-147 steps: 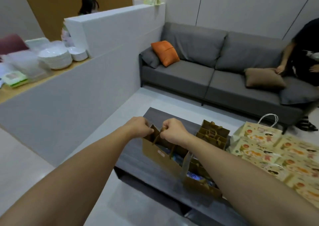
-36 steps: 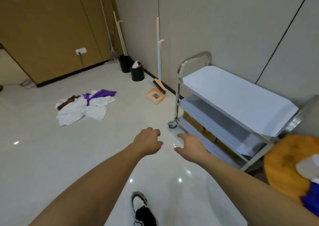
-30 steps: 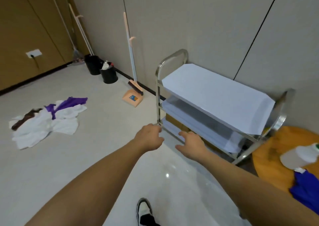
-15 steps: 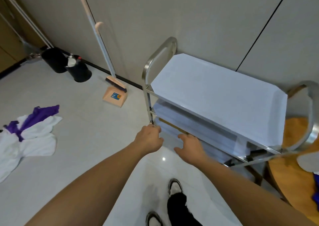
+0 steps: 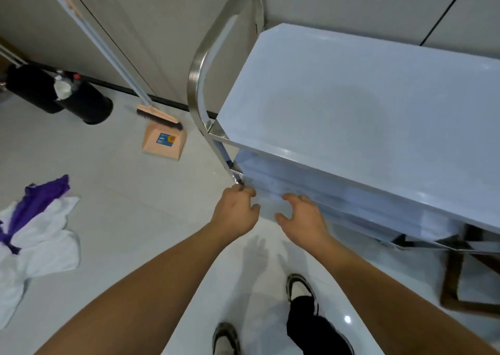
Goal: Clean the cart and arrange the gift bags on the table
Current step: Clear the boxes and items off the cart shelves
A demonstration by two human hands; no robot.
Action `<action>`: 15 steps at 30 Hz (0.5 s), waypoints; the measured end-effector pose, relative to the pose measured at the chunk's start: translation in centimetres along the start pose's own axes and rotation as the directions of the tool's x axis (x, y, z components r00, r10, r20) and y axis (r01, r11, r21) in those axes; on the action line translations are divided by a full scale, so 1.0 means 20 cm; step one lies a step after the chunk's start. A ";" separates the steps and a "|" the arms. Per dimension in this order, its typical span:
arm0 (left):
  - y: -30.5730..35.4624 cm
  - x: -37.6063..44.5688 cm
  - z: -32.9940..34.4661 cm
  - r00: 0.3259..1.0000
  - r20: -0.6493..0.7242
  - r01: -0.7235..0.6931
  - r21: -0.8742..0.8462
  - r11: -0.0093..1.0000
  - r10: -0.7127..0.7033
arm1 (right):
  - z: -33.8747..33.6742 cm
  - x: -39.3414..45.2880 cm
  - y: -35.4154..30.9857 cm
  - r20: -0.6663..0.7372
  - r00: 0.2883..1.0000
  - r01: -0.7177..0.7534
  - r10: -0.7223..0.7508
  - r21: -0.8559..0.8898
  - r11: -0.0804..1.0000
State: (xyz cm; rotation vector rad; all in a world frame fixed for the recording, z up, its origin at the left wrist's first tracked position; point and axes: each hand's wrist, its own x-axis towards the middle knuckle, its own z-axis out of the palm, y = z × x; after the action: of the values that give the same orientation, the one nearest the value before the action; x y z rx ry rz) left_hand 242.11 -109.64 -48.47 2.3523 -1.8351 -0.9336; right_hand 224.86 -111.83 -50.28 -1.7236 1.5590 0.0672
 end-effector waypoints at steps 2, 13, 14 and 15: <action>-0.06 0.19 0.14 0.999 -0.039 -0.035 -0.044 0.998 0.033 | 0.12 0.18 0.05 -0.079 0.997 -0.005 0.008 0.047 0.999; -0.26 1.08 0.55 0.899 -0.383 -0.254 -0.060 0.965 0.212 | 0.57 0.97 0.26 -0.468 0.875 0.099 -0.123 -0.075 0.992; -0.28 1.14 0.56 0.896 -0.397 -0.244 -0.067 0.968 0.198 | 0.56 1.01 0.27 -0.485 0.870 0.076 -0.096 -0.059 0.995; -0.30 1.19 0.58 0.892 -0.409 -0.238 -0.067 0.969 0.191 | 0.55 1.04 0.27 -0.494 0.867 0.054 -0.070 -0.047 0.997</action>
State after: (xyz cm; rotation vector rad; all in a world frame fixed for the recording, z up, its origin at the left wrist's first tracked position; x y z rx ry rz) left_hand 245.22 -125.07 -70.65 2.0265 -1.7695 -0.4728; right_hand 230.26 -122.16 -71.54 -1.9129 1.8679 -0.4204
